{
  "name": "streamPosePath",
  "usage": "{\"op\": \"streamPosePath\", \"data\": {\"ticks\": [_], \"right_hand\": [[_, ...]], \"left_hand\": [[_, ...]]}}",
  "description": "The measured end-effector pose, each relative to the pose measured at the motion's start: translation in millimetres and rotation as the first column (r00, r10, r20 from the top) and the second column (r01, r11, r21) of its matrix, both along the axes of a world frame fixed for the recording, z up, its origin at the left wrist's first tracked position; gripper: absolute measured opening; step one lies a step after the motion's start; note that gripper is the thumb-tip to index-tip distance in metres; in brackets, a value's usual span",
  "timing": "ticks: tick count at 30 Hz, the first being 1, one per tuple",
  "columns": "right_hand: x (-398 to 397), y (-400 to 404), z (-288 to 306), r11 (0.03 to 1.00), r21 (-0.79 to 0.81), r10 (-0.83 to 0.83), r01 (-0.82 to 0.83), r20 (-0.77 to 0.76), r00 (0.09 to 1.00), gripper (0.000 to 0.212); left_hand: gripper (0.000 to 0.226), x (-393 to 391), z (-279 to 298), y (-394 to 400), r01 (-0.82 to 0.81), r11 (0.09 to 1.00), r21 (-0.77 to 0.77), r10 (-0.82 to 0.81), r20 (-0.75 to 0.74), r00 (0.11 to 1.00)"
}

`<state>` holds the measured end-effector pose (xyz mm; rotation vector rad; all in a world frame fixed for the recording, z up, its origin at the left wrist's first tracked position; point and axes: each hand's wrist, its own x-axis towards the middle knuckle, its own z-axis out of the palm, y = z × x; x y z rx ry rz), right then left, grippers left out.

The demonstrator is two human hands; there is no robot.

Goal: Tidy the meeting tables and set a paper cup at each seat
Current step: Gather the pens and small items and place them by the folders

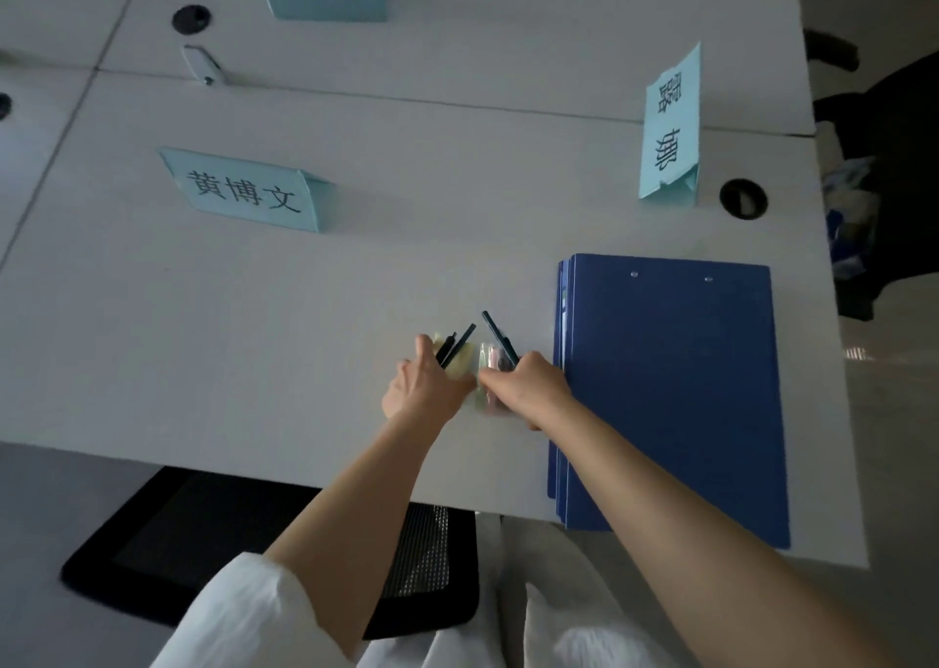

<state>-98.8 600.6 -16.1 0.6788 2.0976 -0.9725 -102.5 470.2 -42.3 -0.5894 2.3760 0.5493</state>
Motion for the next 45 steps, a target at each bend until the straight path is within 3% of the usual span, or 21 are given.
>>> {"op": "streamPosePath", "data": {"ticks": [4,10,19,23,25,28,29,31,40,45], "right_hand": [[-7,-6,-14,0.993,0.118,-0.014,0.014,0.002,1.0,0.059],[-10,-15,-23,0.968,0.253,0.007,0.001,-0.033,0.999,0.053],[-5,-7,-8,0.978,0.207,0.006,0.011,-0.084,0.996,0.057],[5,6,7,0.989,0.075,-0.115,0.131,-0.187,0.976,0.032],[9,12,15,0.973,-0.039,-0.233,0.229,-0.191,0.954,0.022],[13,20,20,0.952,-0.088,-0.306,0.294,-0.177,0.936,0.019],[15,23,22,0.955,-0.08,-0.296,0.286,-0.179,0.938,0.019],[19,28,22,0.964,-0.05,-0.265,0.26,-0.183,0.947,0.017],[34,34,28,0.975,0.0,-0.217,0.223,-0.23,0.949,0.009],[49,47,38,0.977,0.023,-0.195,0.21,-0.292,0.936,0.025]], "left_hand": [[0.065,-6,0,-8,0.015,0.999,0.04,-0.016,0.036,0.999],[0.04,-11,2,-23,-0.004,0.996,0.087,-0.003,0.077,0.997],[0.017,-8,9,-30,0.006,0.988,0.152,-0.016,0.06,0.998],[0.018,-5,24,-21,-0.051,0.987,0.152,0.075,-0.158,0.985],[0.017,-6,31,-4,-0.129,0.95,0.285,0.184,-0.176,0.967],[0.009,-5,35,29,-0.308,0.748,0.588,0.313,0.096,0.945],[0.007,-3,37,38,-0.372,0.671,0.641,0.33,0.192,0.924],[0.009,-1,35,49,-0.429,0.614,0.663,0.328,0.28,0.902],[0.047,6,23,71,-0.378,0.683,0.625,0.236,0.301,0.924],[0.011,14,17,73,-0.312,0.753,0.579,0.204,0.245,0.948]]}}
